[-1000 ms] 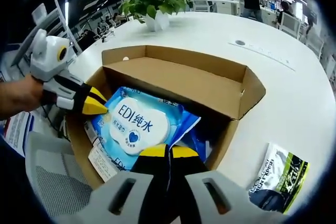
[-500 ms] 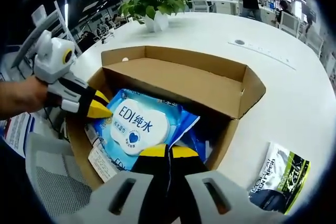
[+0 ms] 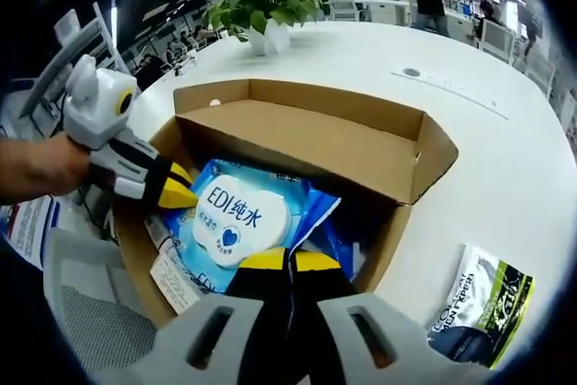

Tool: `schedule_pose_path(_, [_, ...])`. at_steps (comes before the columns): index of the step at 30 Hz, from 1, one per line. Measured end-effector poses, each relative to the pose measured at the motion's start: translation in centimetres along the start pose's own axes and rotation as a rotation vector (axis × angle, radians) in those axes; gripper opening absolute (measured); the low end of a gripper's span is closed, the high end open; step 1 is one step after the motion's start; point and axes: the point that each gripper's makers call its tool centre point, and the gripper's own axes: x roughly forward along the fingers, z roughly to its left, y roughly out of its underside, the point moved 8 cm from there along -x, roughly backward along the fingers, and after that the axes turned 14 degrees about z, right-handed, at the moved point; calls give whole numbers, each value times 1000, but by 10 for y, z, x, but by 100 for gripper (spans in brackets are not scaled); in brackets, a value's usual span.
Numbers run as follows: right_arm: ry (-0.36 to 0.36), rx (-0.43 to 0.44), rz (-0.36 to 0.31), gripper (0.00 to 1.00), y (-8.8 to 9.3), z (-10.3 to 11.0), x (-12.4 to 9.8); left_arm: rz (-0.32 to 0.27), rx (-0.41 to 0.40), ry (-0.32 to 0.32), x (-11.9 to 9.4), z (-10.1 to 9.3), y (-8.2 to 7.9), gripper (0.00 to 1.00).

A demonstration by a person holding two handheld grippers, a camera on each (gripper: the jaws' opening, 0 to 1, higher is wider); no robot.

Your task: Operate the shoe box by opening the lid, removing the specified soft item, and placing it in the target area until the item is outside and the box remains undamaged.

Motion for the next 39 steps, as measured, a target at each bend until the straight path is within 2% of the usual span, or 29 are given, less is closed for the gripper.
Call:
schedule_pose_path(16, [4, 1, -5, 0, -1, 0, -1, -2, -24, 14, -5, 0, -2, 0])
schedule_pose_path(25, [9, 0, -22, 0, -2, 1, -5, -69, -11, 8, -18, -2, 2, 0])
schedule_pose_path(39, [13, -7, -47, 0, -7, 8, -12, -105, -9, -2, -34, -3, 2, 0])
